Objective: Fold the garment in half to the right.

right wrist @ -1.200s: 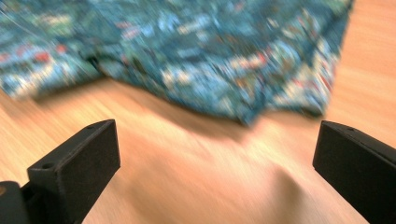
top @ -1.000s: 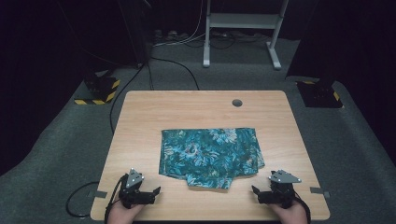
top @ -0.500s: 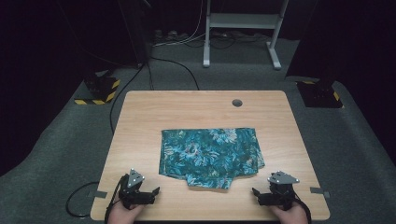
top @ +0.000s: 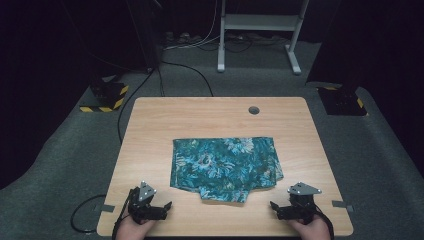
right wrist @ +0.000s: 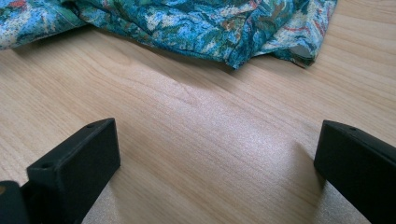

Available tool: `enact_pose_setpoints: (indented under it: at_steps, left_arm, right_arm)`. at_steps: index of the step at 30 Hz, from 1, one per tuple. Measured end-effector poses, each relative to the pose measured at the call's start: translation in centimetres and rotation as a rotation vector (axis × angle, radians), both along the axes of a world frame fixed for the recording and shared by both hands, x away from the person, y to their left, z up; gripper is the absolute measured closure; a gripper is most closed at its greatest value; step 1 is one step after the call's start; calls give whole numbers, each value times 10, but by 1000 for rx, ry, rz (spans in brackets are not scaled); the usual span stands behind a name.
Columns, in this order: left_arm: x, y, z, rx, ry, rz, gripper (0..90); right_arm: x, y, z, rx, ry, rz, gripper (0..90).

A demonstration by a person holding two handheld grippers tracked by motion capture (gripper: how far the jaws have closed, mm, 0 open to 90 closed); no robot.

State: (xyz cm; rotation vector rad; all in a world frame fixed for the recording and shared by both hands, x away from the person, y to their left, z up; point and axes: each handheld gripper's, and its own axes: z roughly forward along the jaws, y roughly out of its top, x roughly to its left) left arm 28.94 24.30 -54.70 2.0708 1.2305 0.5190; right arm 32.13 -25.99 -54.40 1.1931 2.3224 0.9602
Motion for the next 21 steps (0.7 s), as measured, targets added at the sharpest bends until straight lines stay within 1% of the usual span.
enact_pose_setpoints:
  at_steps: [2, 3, 5, 6, 7, 9, 10, 12, 14, 18, 21]
  left_arm:
    - [1, 1, 0, -12, 3, -9, 5]
    - [1, 2, 1, -24, 11, -14, 5]
    - [3, 5, 3, -34, 12, -22, 4]
    - [4, 7, 4, -47, 7, -26, 4]
    - [4, 9, 5, -50, 2, -25, 4]
    - [5, 12, 7, -52, -1, -30, 4]
    - [6, 14, 7, -60, 1, -30, 4]
    - [8, 18, 7, -83, 6, -32, 4]
    - [9, 20, 9, -78, 1, -30, 4]
    - [14, 23, 13, -76, -16, -29, 4]
    - [17, 25, 16, -87, -19, -23, 4]
  right_arm:
    - [-1, 0, 0, -1, 0, -12, 0]
    - [-1, 0, 0, 0, 1, -15, 0]
    - [-1, 0, 0, -2, 1, -13, 0]
    - [0, 0, 1, -6, 6, -10, 1]
    - [0, 0, 2, -11, 10, -9, 2]
    - [-1, 0, 4, 10, -13, -11, 1]
    - [-2, 0, 6, 18, -26, -5, 1]
    - [-3, 3, 10, 18, -42, 8, 1]
    - [-5, 8, 14, 26, -56, 20, 1]
    - [-6, 19, 20, 32, -67, 38, 1]
    - [-6, 28, 22, 37, -70, 50, 1]
